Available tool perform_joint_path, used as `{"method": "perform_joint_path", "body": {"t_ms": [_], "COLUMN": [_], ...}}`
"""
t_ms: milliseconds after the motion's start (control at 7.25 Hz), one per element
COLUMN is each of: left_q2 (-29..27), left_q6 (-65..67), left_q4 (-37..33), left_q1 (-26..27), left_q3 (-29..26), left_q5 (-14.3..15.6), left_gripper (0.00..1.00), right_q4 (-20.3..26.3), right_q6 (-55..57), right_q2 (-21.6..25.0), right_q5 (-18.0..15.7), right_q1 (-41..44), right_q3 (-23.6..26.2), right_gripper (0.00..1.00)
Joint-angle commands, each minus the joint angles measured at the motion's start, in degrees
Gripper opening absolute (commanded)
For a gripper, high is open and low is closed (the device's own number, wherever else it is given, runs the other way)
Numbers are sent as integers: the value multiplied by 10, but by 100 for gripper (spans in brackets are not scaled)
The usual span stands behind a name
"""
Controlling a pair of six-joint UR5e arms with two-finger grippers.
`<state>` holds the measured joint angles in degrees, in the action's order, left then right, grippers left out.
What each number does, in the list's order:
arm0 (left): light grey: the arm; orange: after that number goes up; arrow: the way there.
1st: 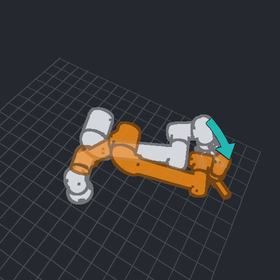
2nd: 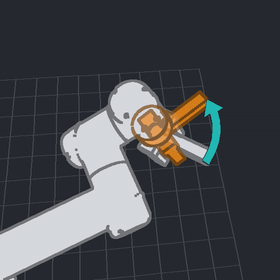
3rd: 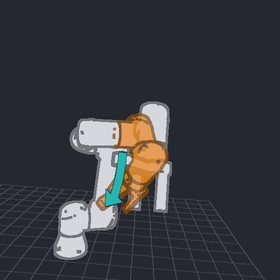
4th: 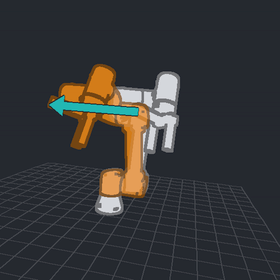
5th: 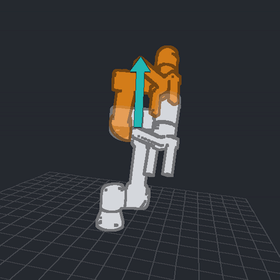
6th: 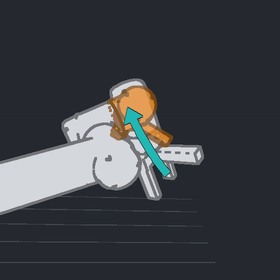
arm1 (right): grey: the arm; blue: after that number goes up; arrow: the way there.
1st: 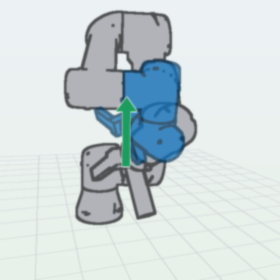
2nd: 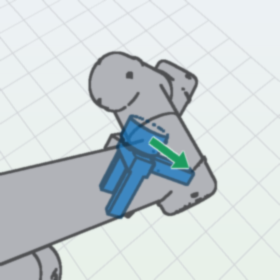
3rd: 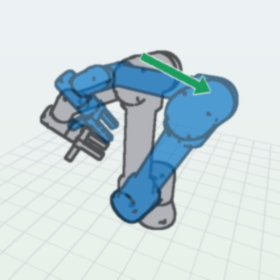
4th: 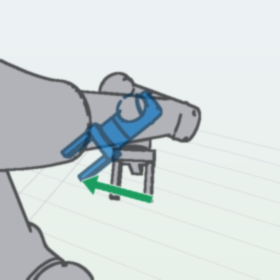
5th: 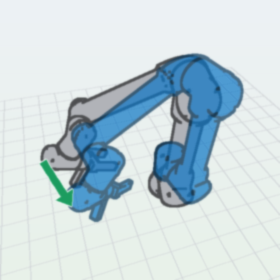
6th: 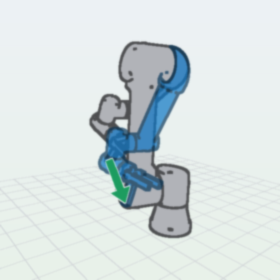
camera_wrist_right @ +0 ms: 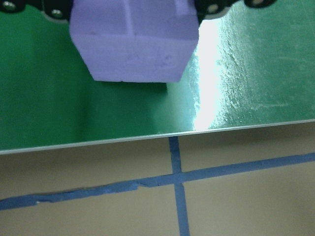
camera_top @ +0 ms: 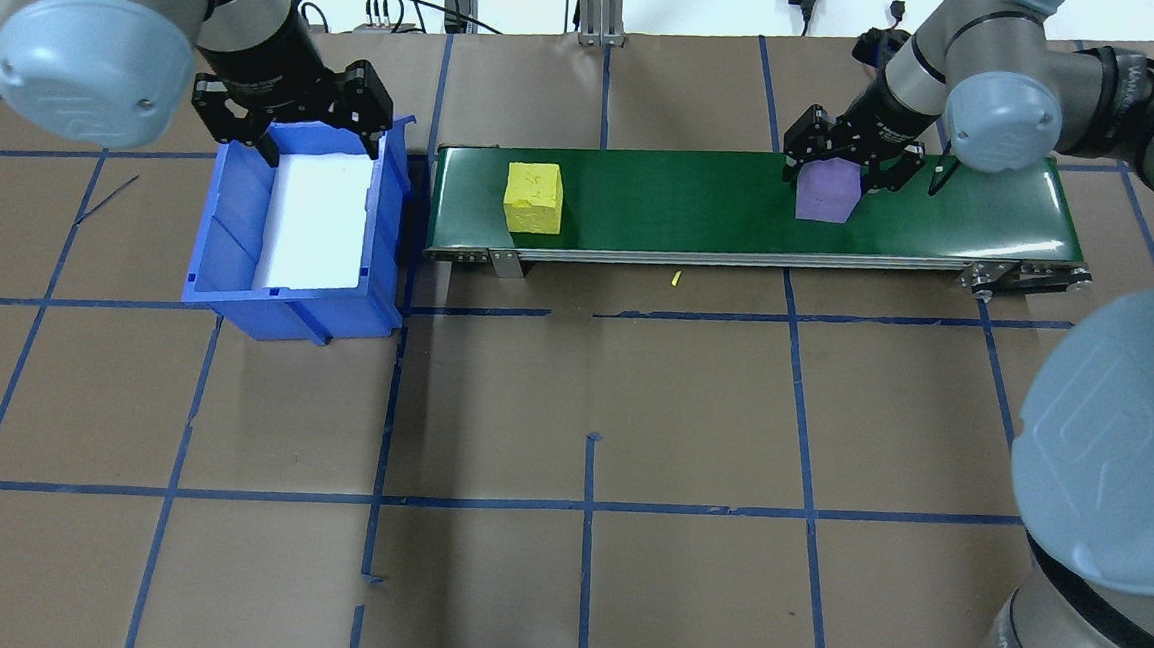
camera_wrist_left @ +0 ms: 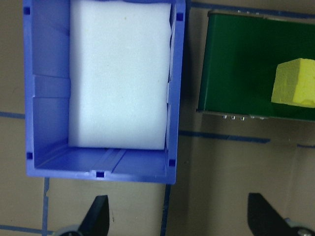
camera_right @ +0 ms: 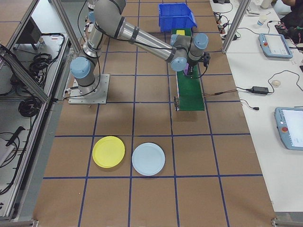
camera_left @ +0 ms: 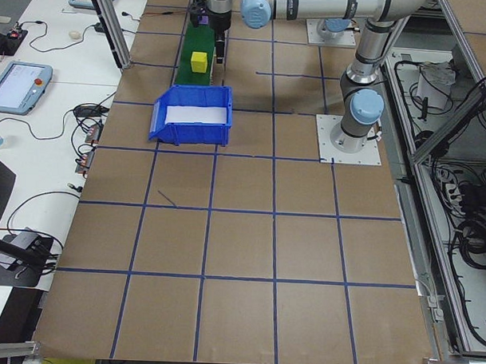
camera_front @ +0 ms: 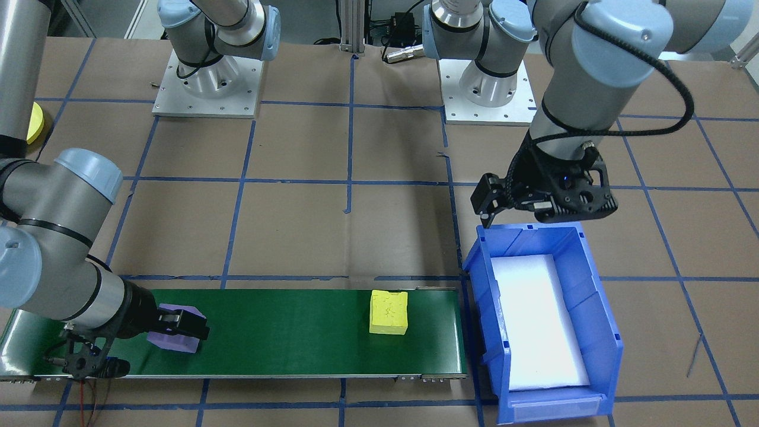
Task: Move block left to right into plate
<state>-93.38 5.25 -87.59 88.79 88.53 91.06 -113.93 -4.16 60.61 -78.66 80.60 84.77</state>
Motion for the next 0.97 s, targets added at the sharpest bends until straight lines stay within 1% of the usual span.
{"method": "perform_joint_path", "body": {"t_ms": [0, 138, 276, 414, 552, 690, 828], "left_q2": [42, 44, 46, 39, 44, 50, 55], "left_q6": [-81, -94, -90, -88, -88, -91, -90], "left_q4": [-46, -30, -27, -1, 26, 26, 22], "left_q1": [-32, -39, -38, -39, -40, -40, -40], "left_q3": [2, 4, 5, 4, 2, -3, -5], "left_q5": [-4, -2, -3, -4, -3, 1, 1], "left_gripper": [100, 100, 100, 100, 100, 100, 100], "right_q4": [45, 61, 109, 142, 137, 95, 31], "right_q6": [-146, -260, -351, -465, -579, -642, -698], "right_q2": [76, 97, 129, 149, 149, 146, 133], "right_q5": [-80, -101, -121, -138, -158, -170, -174], "right_q1": [-41, -101, -180, -266, -353, -409, -441], "right_q3": [4, 15, 28, 51, 71, 88, 113], "right_gripper": [22, 22, 21, 20, 19, 19, 18]}}
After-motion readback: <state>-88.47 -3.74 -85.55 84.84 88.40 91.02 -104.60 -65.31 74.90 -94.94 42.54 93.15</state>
